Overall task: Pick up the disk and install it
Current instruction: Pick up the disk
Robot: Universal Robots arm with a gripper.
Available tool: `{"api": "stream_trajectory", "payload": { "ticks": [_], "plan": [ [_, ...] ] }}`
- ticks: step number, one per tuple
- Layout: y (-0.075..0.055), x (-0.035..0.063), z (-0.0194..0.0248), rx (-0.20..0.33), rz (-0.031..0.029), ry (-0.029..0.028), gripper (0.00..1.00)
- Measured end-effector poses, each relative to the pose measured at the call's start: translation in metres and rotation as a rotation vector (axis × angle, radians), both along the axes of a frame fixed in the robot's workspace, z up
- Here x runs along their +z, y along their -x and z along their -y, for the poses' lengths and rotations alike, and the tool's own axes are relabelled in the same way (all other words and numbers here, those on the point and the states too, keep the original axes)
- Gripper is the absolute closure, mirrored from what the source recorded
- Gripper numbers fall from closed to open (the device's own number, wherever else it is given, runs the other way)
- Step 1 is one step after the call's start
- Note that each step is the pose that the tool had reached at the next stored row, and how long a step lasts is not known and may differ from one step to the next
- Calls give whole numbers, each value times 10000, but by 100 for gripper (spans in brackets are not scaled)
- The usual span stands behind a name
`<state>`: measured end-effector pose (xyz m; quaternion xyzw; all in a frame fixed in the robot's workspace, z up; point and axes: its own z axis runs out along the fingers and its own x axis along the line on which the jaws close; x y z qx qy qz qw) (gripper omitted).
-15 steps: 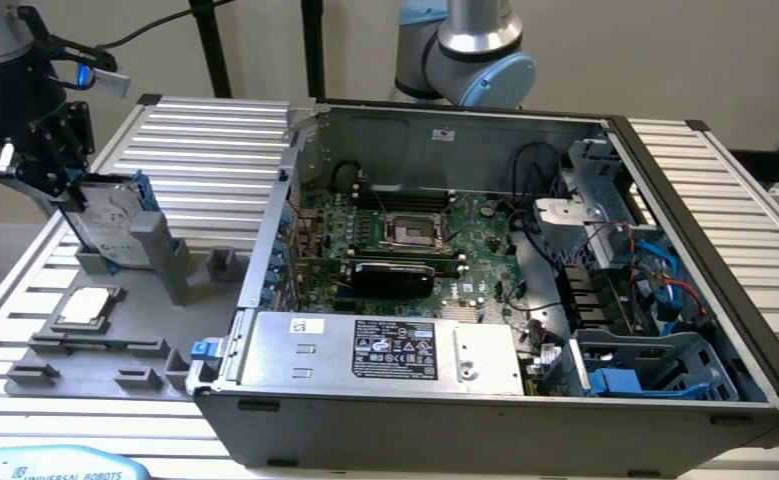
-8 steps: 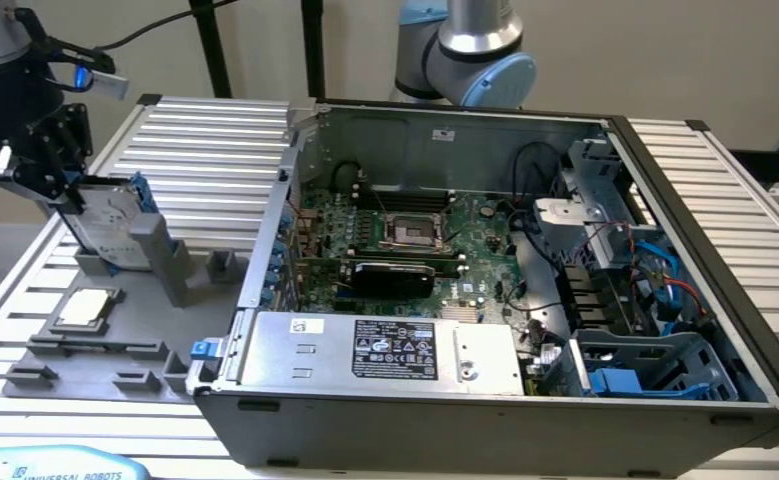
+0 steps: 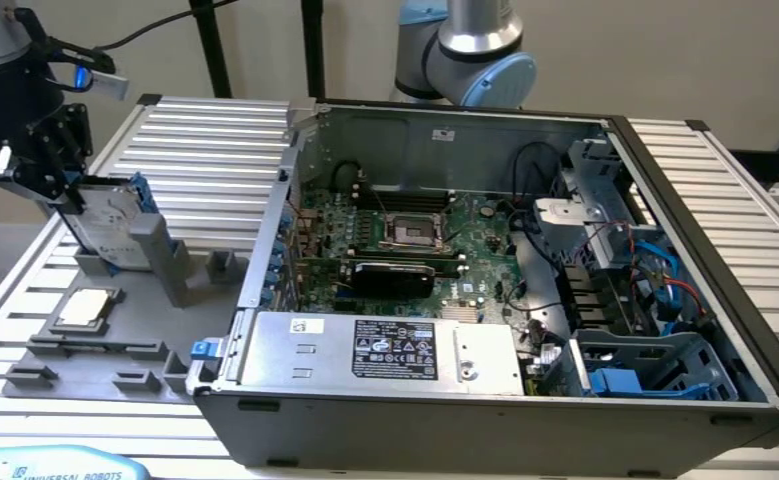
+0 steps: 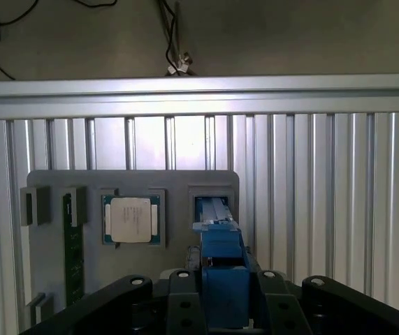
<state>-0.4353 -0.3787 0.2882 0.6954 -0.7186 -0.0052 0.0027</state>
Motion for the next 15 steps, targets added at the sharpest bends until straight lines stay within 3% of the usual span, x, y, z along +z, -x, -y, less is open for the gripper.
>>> {"api": "stream_trajectory", "payload": {
  "ticks": [9, 15],
  "plan": [
    [0, 13, 0, 0, 0, 1, 67],
    [0, 166, 0, -1, -1, 0, 67]
  ]
}}
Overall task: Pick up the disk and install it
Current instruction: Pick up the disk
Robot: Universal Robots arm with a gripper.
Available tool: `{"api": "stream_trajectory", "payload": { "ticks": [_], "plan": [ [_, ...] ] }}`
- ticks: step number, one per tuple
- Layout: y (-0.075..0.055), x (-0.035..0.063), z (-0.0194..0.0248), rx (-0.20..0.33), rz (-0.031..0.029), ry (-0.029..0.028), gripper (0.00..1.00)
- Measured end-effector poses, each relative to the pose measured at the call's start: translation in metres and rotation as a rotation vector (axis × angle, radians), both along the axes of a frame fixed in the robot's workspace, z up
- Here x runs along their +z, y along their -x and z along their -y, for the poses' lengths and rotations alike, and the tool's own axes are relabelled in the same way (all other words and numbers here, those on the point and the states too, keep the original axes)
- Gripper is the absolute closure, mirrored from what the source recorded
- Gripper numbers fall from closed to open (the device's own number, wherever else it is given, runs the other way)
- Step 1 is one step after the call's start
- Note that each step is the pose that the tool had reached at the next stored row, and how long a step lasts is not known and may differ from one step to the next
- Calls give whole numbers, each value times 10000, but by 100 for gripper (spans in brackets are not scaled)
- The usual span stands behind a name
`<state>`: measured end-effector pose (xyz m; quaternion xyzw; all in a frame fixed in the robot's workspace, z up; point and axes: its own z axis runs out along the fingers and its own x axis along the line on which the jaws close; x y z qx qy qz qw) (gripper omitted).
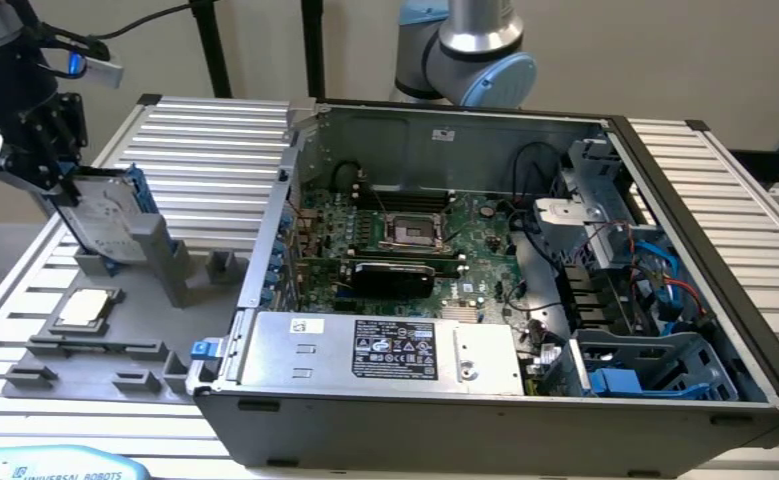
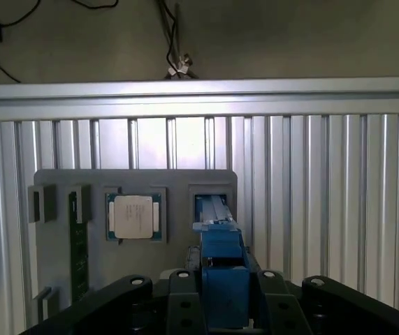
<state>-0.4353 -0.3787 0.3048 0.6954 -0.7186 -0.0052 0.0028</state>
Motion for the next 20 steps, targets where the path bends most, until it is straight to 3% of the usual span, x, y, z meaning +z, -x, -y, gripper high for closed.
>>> {"api": "stream_trajectory", "payload": {
  "ticks": [14, 20],
  "plan": [
    [-10, 637, 1, 1, 0, 0, 67],
    [-83, 908, 0, 2, 0, -8, 67]
  ]
}}
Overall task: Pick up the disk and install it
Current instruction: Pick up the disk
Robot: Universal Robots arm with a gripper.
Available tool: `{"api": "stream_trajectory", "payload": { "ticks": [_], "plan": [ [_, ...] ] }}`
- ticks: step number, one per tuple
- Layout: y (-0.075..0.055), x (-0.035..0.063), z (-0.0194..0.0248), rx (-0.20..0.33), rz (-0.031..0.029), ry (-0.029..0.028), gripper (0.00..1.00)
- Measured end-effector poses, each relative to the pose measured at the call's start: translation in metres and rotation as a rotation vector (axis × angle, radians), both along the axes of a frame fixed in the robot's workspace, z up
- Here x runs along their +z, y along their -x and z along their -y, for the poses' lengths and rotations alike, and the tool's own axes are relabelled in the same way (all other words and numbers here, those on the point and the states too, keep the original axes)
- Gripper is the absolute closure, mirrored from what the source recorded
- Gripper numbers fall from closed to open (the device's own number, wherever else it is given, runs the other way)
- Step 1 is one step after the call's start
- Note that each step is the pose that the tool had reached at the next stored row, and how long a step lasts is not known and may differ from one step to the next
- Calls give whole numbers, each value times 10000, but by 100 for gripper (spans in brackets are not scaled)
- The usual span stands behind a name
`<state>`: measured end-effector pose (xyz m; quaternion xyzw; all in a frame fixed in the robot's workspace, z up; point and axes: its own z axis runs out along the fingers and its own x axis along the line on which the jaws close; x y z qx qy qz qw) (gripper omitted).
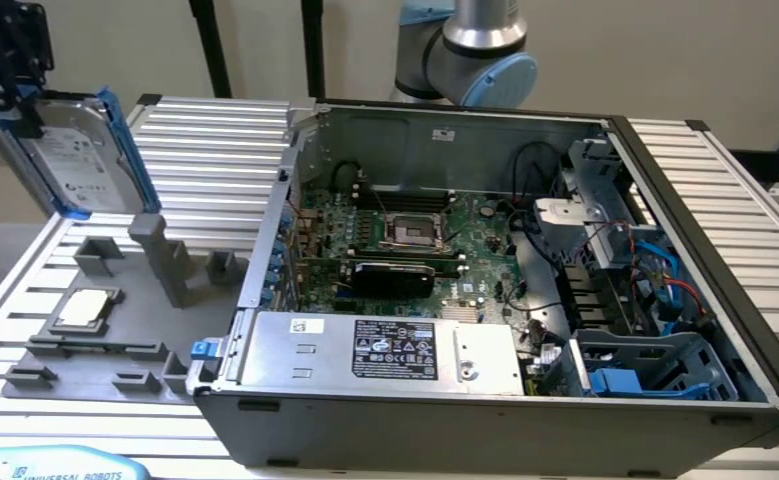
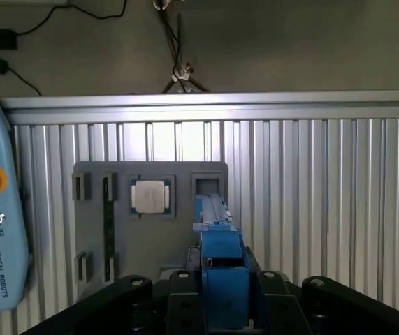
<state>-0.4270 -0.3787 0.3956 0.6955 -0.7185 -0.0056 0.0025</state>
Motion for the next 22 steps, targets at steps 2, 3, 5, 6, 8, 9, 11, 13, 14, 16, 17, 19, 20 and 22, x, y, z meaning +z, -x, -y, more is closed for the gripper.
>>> {"api": "stream_trajectory", "payload": {
  "ticks": [2, 3, 5, 6, 8, 9, 11, 13, 14, 16, 17, 19, 20, 22],
  "plan": [
    [-44, 93, 0, 2, 0, -11, 67],
    [-69, 136, 0, 3, 1, -17, 67],
    [-129, 225, 0, 5, 1, -30, 67],
    [-168, 271, 0, 7, 1, -39, 67],
    [-256, 356, 0, 11, 0, -68, 67],
    [-300, 396, 0, 13, 2, -88, 67],
    [-393, 482, 1, 16, 0, -130, 67],
    [-485, 565, 6, 18, 1, -174, 67],
    [-530, 606, 10, 19, -2, -192, 67],
    [-619, 689, 16, 19, -1, -231, 67],
    [-663, 730, 20, 19, -1, -248, 67],
    [-757, 819, 30, 19, -2, -282, 67],
    [-804, 862, 35, 19, -1, -297, 67],
    [-893, 948, 45, 19, -3, -326, 67]
  ]
}}
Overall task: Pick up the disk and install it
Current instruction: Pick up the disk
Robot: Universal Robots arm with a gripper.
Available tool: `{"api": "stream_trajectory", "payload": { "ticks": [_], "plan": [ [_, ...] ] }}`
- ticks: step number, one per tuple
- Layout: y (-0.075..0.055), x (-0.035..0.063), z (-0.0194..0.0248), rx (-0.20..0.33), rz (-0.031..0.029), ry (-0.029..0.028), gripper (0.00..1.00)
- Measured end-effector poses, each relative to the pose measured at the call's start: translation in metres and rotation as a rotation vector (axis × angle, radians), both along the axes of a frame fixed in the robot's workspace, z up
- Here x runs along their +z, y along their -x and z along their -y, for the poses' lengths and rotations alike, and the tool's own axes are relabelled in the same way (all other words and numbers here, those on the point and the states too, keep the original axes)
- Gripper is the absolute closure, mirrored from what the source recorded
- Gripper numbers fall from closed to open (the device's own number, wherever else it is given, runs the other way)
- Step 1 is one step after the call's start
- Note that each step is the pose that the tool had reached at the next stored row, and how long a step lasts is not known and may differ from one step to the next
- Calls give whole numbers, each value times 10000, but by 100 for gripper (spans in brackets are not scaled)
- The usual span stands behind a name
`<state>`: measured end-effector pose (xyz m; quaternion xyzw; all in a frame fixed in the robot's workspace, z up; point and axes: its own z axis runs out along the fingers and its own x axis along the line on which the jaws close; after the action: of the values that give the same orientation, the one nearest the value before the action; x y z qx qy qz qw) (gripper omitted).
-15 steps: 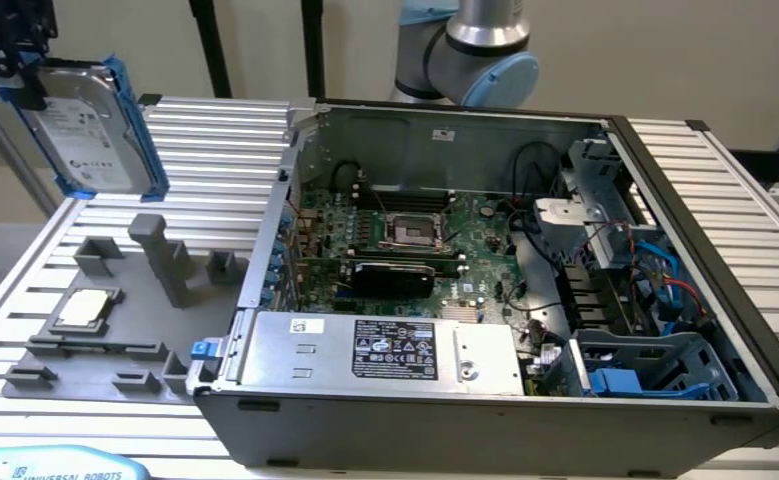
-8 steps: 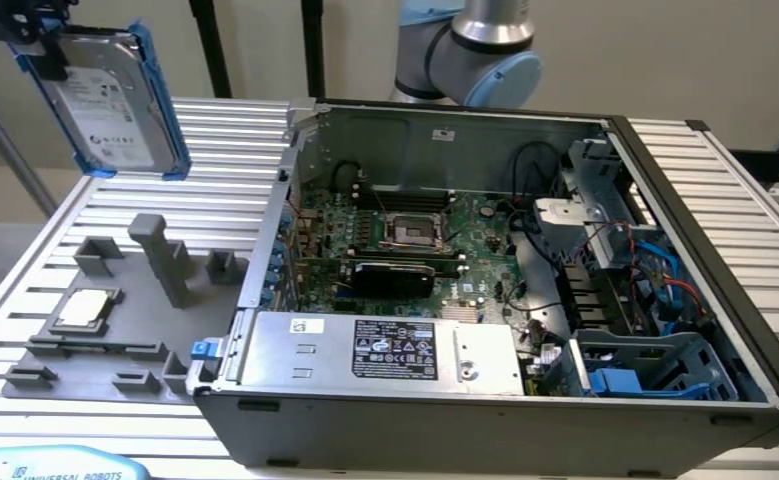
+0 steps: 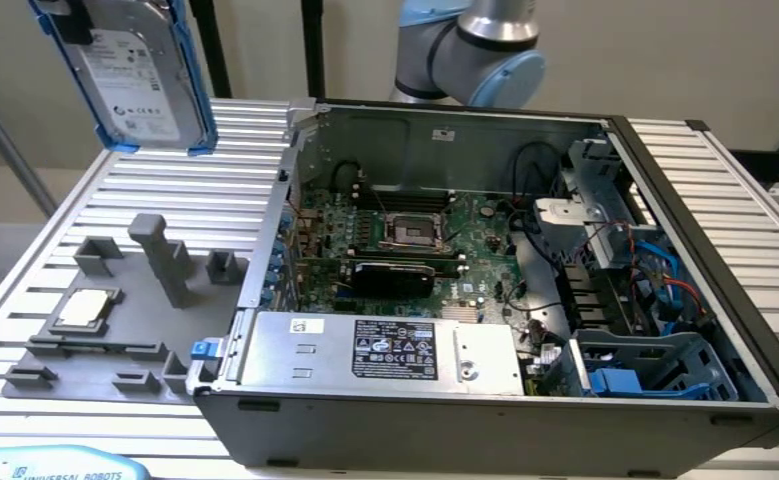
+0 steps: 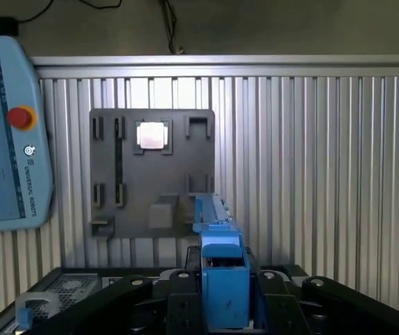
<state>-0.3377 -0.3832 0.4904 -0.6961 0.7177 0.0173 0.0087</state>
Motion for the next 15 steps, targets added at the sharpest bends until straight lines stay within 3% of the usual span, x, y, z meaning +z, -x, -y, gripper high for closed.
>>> {"api": "stream_trajectory", "payload": {
  "ticks": [8, 15],
  "plan": [
    [-364, 301, 56, 0, -8, -107, 67],
    [-642, 354, 132, 0, -31, -196, 67]
  ]
}}
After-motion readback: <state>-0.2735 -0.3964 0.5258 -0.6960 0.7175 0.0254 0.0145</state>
